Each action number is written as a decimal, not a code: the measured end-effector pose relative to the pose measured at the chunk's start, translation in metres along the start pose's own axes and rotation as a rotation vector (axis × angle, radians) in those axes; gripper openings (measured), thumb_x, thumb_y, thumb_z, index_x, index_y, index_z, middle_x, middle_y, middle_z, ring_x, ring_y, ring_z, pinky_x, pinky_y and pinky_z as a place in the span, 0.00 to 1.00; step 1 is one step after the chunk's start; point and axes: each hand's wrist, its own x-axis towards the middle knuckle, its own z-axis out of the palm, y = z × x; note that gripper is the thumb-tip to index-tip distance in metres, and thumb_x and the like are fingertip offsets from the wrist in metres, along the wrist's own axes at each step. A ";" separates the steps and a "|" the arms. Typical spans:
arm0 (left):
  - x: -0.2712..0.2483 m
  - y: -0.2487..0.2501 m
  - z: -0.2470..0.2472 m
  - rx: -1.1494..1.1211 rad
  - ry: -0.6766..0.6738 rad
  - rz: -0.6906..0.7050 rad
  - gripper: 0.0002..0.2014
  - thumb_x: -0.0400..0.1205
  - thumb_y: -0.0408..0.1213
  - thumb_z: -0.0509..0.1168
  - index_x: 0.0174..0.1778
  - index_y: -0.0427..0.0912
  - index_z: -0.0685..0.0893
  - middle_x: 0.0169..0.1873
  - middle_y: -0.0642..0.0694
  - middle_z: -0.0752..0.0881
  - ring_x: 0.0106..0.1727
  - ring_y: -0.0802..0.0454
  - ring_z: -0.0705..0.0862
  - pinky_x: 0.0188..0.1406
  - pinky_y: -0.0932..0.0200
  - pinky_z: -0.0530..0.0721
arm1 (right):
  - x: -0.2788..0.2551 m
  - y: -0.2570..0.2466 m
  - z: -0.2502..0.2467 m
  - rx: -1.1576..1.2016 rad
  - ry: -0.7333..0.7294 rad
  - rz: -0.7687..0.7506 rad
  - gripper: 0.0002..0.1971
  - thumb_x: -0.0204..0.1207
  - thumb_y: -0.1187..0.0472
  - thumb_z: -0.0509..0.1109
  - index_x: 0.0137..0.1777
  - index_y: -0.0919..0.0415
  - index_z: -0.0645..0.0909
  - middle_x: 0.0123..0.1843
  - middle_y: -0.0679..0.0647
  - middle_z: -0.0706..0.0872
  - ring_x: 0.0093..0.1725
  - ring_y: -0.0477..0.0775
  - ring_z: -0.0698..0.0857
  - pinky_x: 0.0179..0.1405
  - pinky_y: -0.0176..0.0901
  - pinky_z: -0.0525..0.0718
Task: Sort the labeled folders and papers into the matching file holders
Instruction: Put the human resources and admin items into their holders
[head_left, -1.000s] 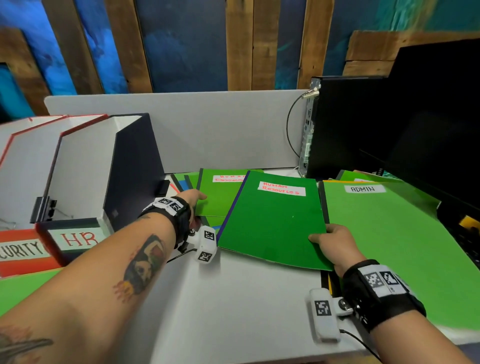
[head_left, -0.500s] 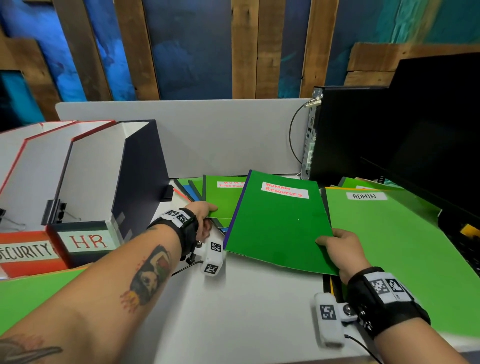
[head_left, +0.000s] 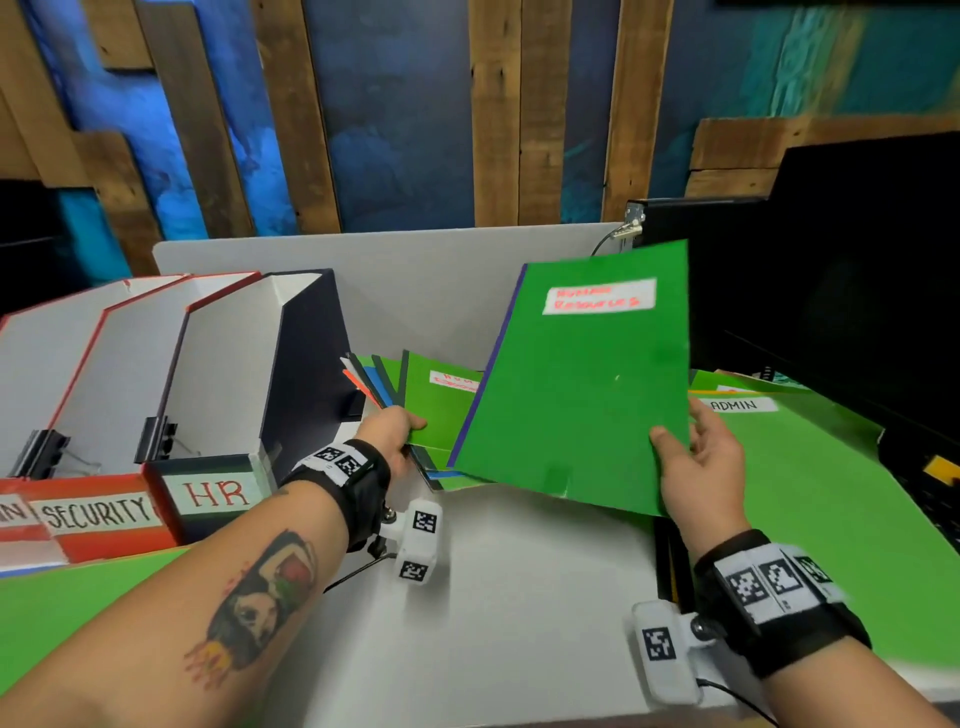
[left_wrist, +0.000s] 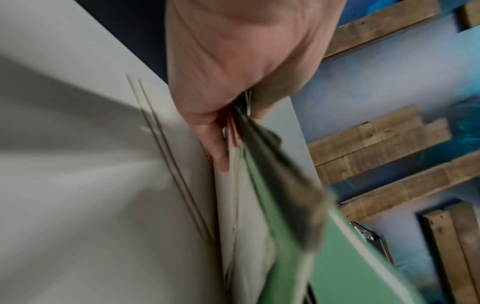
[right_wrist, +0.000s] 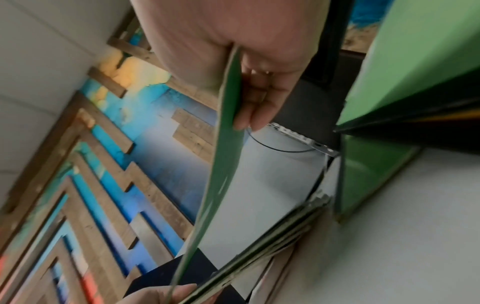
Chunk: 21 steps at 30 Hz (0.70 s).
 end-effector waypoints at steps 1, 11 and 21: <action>-0.002 0.001 -0.002 -0.015 0.007 0.027 0.10 0.83 0.18 0.61 0.59 0.29 0.80 0.55 0.31 0.88 0.56 0.31 0.89 0.61 0.31 0.86 | 0.001 -0.004 0.000 -0.013 0.041 -0.064 0.29 0.86 0.69 0.66 0.86 0.61 0.64 0.86 0.59 0.67 0.86 0.56 0.65 0.80 0.44 0.63; -0.028 0.001 -0.038 -0.173 -0.181 0.226 0.10 0.83 0.20 0.63 0.58 0.34 0.81 0.54 0.32 0.90 0.54 0.34 0.90 0.58 0.32 0.87 | -0.009 -0.032 -0.006 -0.161 0.182 -0.380 0.23 0.87 0.72 0.58 0.77 0.51 0.70 0.56 0.44 0.84 0.43 0.34 0.84 0.42 0.38 0.81; -0.047 0.007 -0.047 -0.071 -0.482 0.340 0.20 0.84 0.21 0.63 0.70 0.41 0.78 0.60 0.33 0.89 0.49 0.40 0.92 0.50 0.42 0.92 | -0.006 -0.025 0.004 0.342 -0.112 0.068 0.21 0.87 0.69 0.64 0.66 0.40 0.83 0.63 0.60 0.90 0.61 0.66 0.90 0.65 0.68 0.86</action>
